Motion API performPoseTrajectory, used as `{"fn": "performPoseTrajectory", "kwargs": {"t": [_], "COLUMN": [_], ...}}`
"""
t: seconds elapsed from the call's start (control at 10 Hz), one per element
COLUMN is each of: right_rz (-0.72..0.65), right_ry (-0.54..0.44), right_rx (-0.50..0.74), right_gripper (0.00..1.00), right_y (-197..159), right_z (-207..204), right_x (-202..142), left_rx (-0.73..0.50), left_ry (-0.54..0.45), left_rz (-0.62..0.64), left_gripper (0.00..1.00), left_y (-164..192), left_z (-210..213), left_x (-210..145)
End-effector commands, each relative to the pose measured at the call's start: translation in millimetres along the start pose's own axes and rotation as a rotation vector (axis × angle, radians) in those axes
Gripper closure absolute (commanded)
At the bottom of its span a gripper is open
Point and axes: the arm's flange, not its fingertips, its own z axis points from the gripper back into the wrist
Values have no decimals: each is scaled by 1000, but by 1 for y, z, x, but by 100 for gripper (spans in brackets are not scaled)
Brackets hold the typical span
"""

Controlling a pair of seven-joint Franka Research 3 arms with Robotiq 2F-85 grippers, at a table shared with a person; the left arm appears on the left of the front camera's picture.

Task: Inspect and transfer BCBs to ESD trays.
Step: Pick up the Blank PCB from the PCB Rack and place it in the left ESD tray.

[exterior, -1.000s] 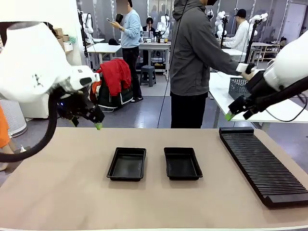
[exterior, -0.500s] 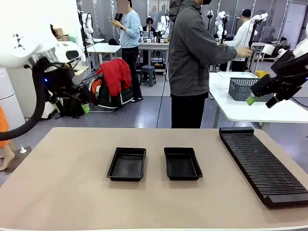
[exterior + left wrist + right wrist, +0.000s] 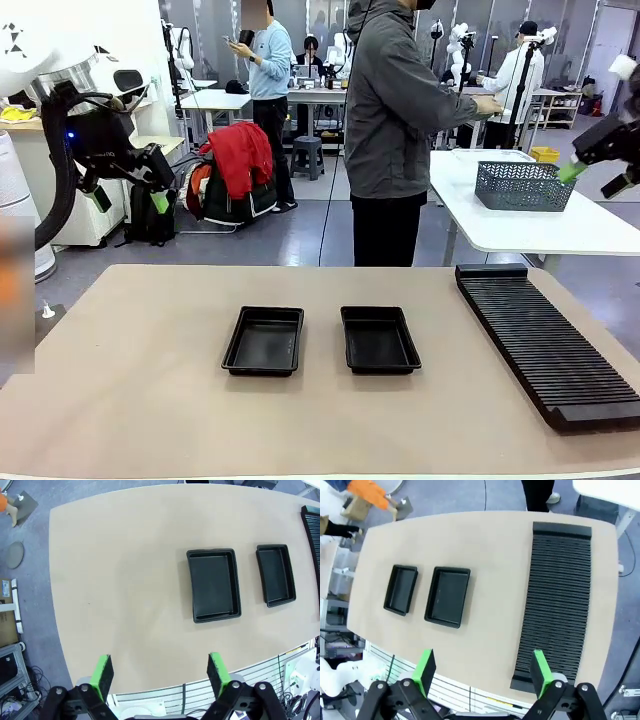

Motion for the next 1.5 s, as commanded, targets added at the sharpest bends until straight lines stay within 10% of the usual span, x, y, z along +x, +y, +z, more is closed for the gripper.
{"fn": "performPoseTrajectory", "kwargs": {"t": [0.0, 1.4], "right_rz": [-56, -134], "right_ry": [-27, -40], "right_rx": [32, 2], "right_gripper": [0, 0], "right_y": [-6, -35], "right_z": [16, 40], "right_x": [0, 7], "left_rx": [16, -16], "left_ry": [17, 5], "left_rz": [36, 80], "left_gripper": [0, 0], "left_y": [1, 11], "left_z": [3, 9], "left_x": [-2, -4]}}
